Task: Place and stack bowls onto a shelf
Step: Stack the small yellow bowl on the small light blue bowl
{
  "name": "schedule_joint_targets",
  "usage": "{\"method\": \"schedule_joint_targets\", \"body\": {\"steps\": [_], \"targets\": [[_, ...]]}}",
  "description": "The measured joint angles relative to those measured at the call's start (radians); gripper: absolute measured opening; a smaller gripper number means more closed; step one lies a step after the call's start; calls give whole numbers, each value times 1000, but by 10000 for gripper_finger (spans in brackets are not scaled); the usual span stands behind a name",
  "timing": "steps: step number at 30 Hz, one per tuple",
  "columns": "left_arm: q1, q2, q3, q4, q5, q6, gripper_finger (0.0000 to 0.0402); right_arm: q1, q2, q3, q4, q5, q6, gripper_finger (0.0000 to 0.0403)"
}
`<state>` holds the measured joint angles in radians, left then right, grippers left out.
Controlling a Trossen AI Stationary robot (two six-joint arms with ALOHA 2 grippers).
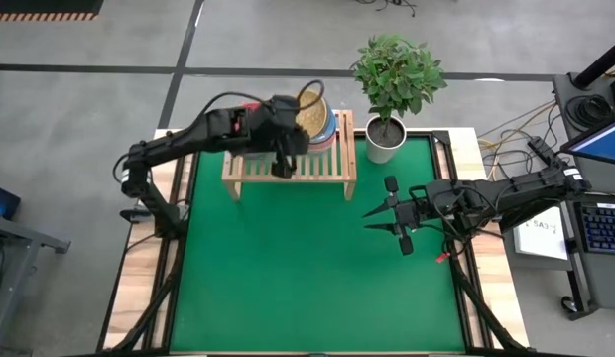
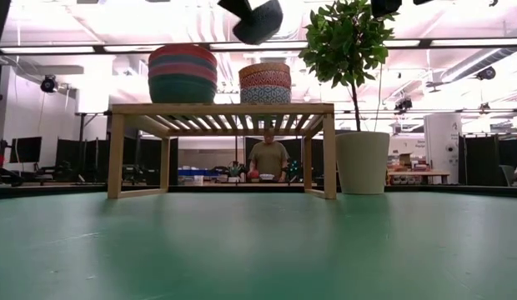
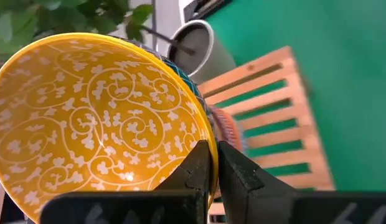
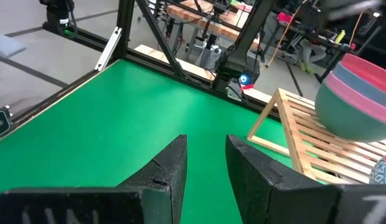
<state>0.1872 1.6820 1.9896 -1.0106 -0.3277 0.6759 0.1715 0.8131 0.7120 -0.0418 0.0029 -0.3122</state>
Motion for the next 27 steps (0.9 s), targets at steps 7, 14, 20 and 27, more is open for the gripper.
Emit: {"method": "schedule_joint_targets", "body": {"steps": [7,14,20,27], "targets": [[83,69,22,28,13,37,2,0,0,0,-6,0,-2,100],[115,130,53,14,33,46,2,0,0,0,-8,0,-2,100],[117,146,74,-11,34,44,11,0,0,0,-13,0,-3,100],[119,146,70,-64,82,22,17,0,0,0,-14,0,-6,100]]}}
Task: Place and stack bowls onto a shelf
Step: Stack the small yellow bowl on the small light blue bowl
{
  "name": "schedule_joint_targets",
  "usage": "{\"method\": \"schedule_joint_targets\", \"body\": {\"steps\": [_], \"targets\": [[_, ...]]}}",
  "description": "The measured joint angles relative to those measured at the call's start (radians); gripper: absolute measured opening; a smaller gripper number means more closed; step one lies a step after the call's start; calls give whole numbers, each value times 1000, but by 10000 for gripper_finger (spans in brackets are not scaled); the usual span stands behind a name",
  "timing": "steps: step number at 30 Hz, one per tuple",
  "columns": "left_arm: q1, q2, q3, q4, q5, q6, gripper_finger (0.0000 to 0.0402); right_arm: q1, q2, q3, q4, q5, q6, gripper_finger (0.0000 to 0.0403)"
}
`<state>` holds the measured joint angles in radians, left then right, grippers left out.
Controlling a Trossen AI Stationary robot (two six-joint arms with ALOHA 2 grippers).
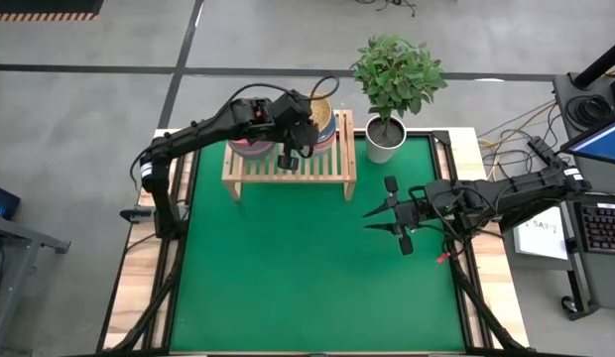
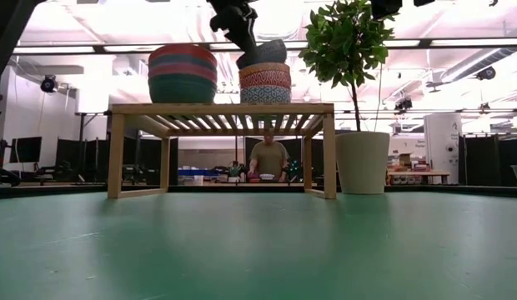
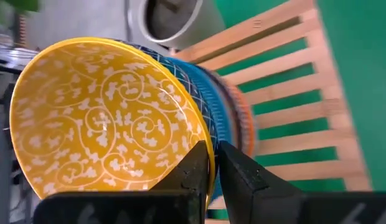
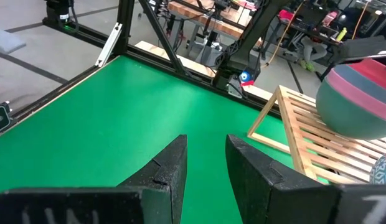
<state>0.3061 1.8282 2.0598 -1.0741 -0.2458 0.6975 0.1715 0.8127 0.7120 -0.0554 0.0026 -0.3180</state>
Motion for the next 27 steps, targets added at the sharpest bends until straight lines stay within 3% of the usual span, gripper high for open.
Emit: {"method": "schedule_joint_targets", "body": {"steps": [14,27], "targets": [[2,2,5,-44,4,-8,11,0,0,0,1,0,0,100],[3,2,6,-25,4,-28,33,0,0,0,1,0,0,100]]}}
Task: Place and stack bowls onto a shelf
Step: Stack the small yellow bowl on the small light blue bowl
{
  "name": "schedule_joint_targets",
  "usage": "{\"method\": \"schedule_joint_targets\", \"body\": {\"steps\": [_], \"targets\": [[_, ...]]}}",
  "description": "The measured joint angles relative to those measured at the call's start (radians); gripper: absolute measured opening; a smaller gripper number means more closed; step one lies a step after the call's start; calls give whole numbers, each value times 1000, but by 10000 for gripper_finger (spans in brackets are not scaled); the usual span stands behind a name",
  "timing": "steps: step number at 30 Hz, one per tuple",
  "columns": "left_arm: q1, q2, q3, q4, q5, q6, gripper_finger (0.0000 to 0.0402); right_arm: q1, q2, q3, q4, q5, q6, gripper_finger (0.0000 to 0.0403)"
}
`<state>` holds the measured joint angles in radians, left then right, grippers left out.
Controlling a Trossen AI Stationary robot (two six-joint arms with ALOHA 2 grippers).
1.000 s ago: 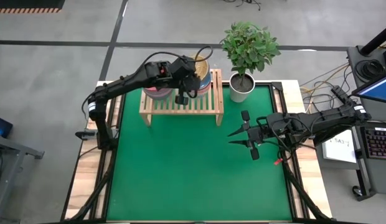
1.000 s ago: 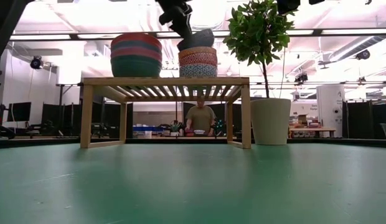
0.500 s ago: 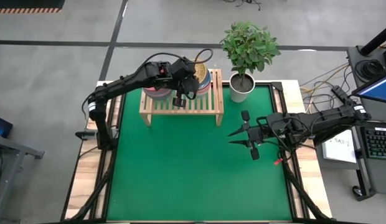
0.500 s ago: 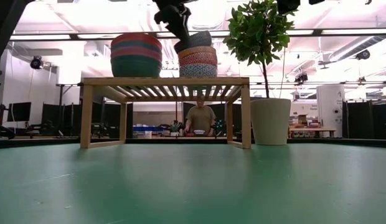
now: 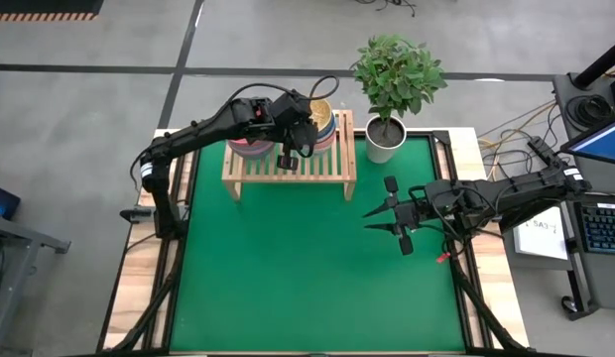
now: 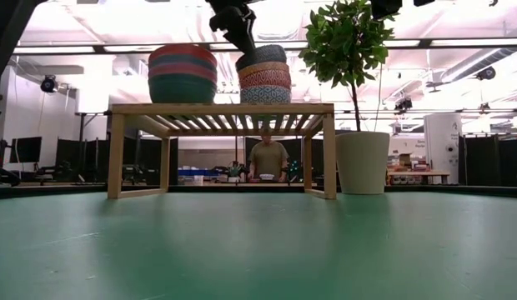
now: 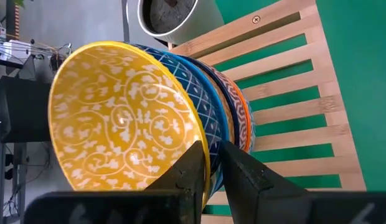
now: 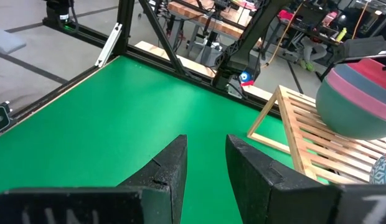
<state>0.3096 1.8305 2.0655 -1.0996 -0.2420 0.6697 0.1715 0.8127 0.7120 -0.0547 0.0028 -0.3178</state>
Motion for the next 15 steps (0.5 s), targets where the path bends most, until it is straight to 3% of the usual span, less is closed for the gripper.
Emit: {"method": "schedule_joint_targets", "body": {"steps": [15], "targets": [[0,-1,1,19,-2,-3,86,0,0,0,0,0,0,100]]}}
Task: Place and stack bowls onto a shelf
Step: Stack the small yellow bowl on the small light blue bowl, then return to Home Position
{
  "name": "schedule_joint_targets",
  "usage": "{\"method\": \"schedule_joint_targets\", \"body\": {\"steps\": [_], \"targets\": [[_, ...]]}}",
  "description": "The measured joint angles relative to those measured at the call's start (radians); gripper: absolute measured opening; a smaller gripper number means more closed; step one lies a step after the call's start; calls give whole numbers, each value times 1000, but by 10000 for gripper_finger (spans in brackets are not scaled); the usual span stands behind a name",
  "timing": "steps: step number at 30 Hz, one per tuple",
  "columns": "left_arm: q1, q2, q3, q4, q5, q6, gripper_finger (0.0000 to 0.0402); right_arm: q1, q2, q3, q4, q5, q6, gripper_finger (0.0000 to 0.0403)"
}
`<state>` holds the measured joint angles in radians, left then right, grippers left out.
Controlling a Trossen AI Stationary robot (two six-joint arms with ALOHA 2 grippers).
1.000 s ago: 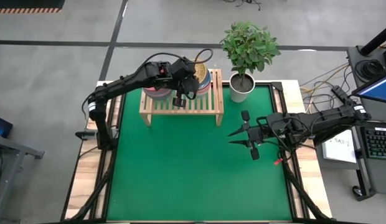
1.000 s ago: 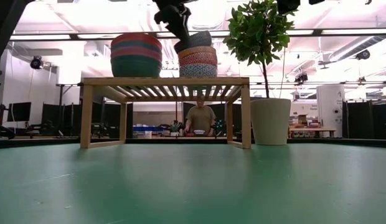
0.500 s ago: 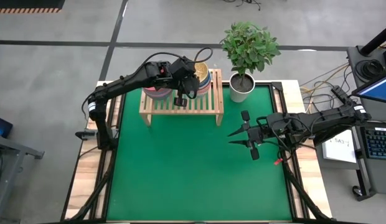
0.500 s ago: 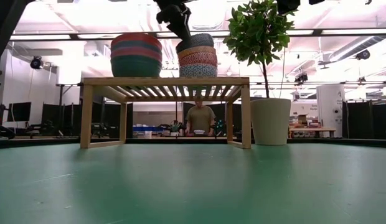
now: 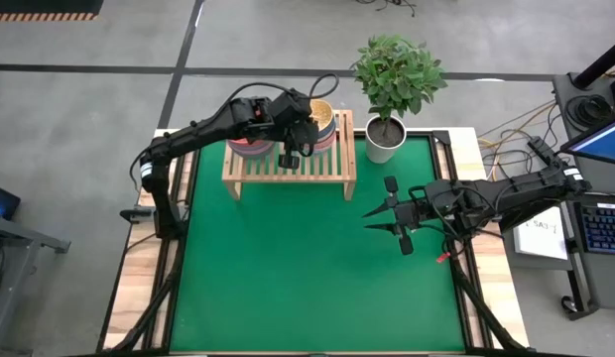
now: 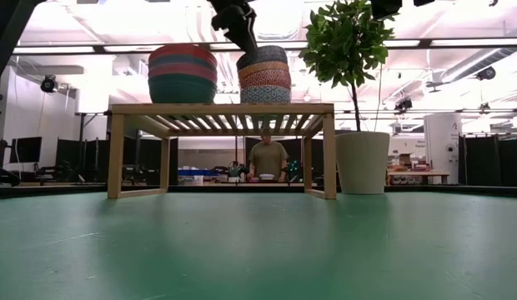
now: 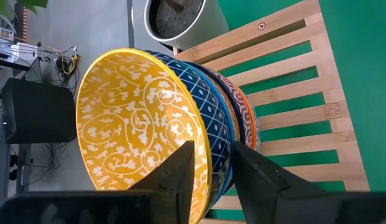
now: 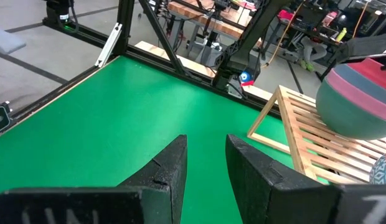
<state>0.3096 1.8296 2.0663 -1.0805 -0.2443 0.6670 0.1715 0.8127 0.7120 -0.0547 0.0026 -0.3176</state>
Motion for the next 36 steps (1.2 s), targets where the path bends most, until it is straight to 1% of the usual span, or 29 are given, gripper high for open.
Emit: {"method": "schedule_joint_targets", "body": {"steps": [7,13,15,17,19,20,23,26,30,36], "targets": [[0,-2,42,-23,-10,-22,126,0,0,0,0,0,0,100],[-8,-4,148,-145,-8,-48,144,0,0,0,-7,0,-6,100],[-8,-4,190,-221,35,-95,144,0,0,0,-24,-1,-8,100],[-8,-11,220,-286,126,-151,140,0,-3,-6,-23,-2,-8,100],[-14,-31,225,-331,188,-196,132,0,-8,-12,-23,-2,-12,100],[-23,-46,215,-340,196,-213,127,0,-12,-15,-21,-2,-12,100],[-68,-120,130,-318,201,-239,109,0,-29,-37,-20,-2,-12,100],[-132,-222,-13,-230,202,-282,90,0,-66,-67,-16,-2,-9,100],[-236,-395,-278,-35,202,-353,76,-2,-129,-101,-13,-2,10,100],[-383,-674,-706,287,201,-478,73,-2,-223,-164,-1,-2,24,100]]}}
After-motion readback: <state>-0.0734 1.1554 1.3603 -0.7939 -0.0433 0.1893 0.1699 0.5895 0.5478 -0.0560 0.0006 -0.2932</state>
